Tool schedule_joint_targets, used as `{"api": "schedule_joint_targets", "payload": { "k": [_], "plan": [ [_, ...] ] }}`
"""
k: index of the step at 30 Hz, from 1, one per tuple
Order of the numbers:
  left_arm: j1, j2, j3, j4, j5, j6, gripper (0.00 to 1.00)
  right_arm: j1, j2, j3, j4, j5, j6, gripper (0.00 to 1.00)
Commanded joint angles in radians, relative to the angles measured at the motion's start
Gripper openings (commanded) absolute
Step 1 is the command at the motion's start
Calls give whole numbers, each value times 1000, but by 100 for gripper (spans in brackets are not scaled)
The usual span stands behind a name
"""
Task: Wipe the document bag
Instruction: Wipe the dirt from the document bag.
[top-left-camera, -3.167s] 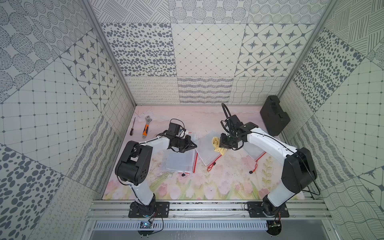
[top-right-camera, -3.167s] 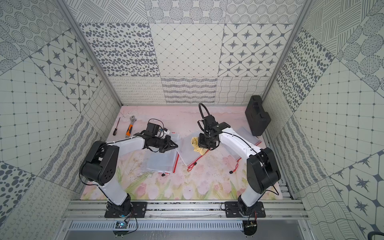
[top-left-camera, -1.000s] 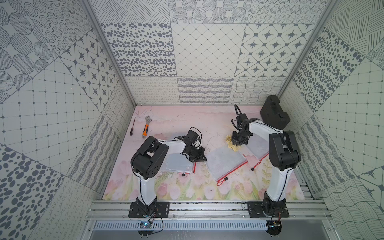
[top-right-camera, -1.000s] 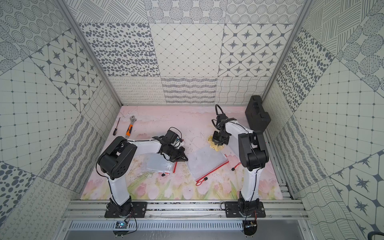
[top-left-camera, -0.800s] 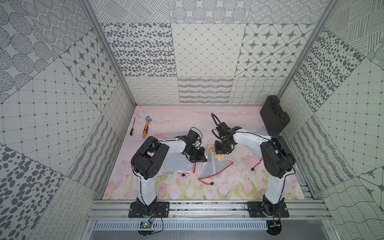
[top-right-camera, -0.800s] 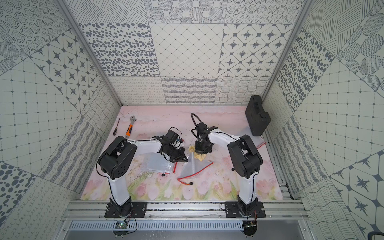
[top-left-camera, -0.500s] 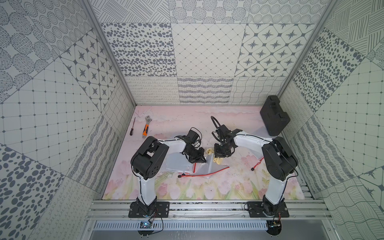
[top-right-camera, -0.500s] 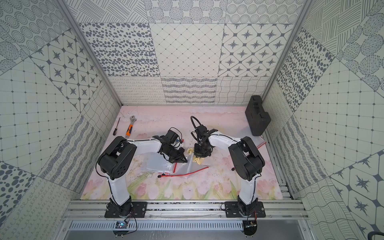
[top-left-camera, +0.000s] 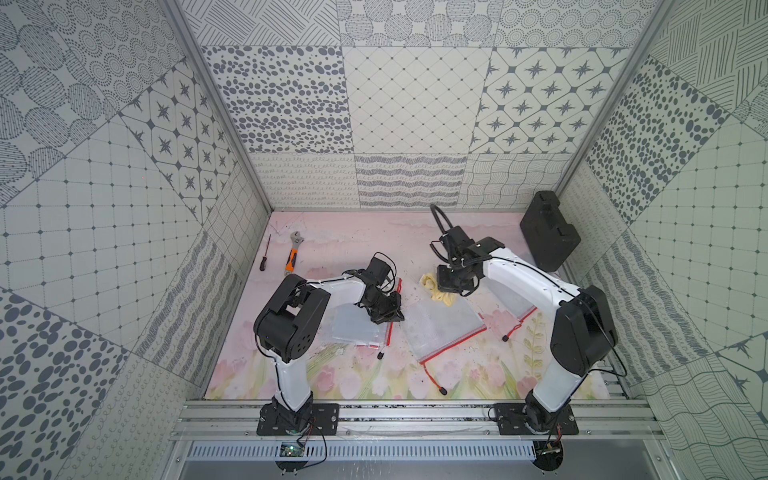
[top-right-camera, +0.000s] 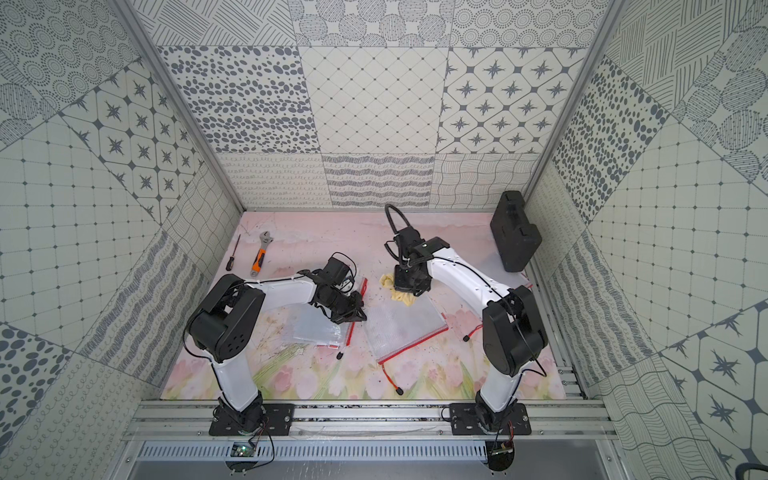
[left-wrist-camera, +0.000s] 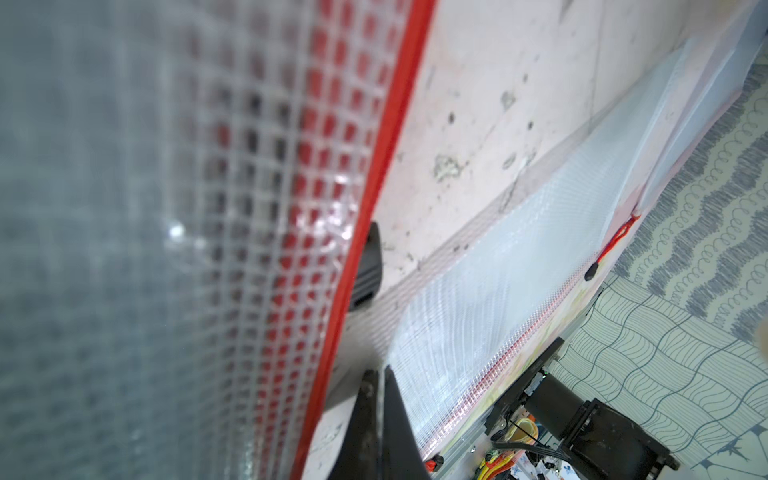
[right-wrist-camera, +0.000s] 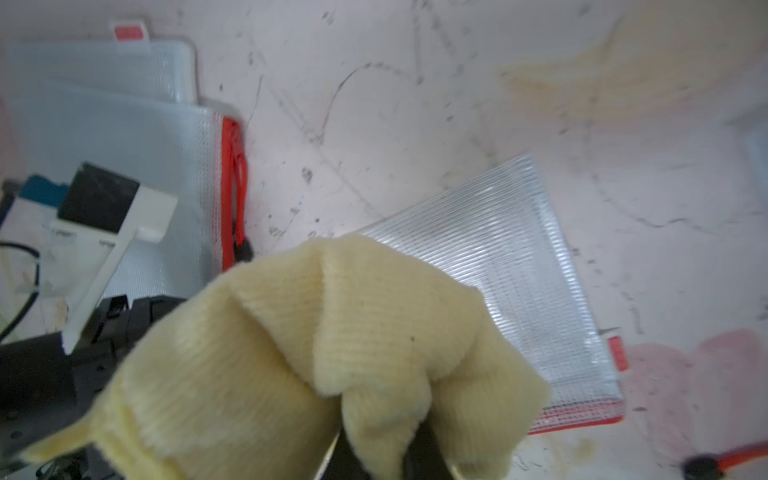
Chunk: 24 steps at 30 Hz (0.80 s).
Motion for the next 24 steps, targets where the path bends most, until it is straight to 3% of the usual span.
{"api": "schedule_joint_targets", "payload": {
  "k": [1, 5, 9, 14, 20, 24],
  "plan": [
    [8, 1, 14, -13, -103, -71, 0, 92, 96, -65, 77, -120, 67, 0],
    [8, -11, 29, -40, -114, -50, 0, 137, 114, -121, 164, -159, 128, 0],
    [9, -18, 22, -55, -112, -32, 0, 117, 121, -169, 198, -141, 138, 0],
    [12, -26, 3, -56, -105, -16, 0, -45, 122, -258, 211, -165, 101, 0],
    [15, -29, -8, -51, -91, -3, 0, -277, 134, -155, 38, 37, -58, 0],
    [14, -22, -8, -45, -85, -4, 0, -295, 140, -65, -20, 61, -93, 0]
  ]
}}
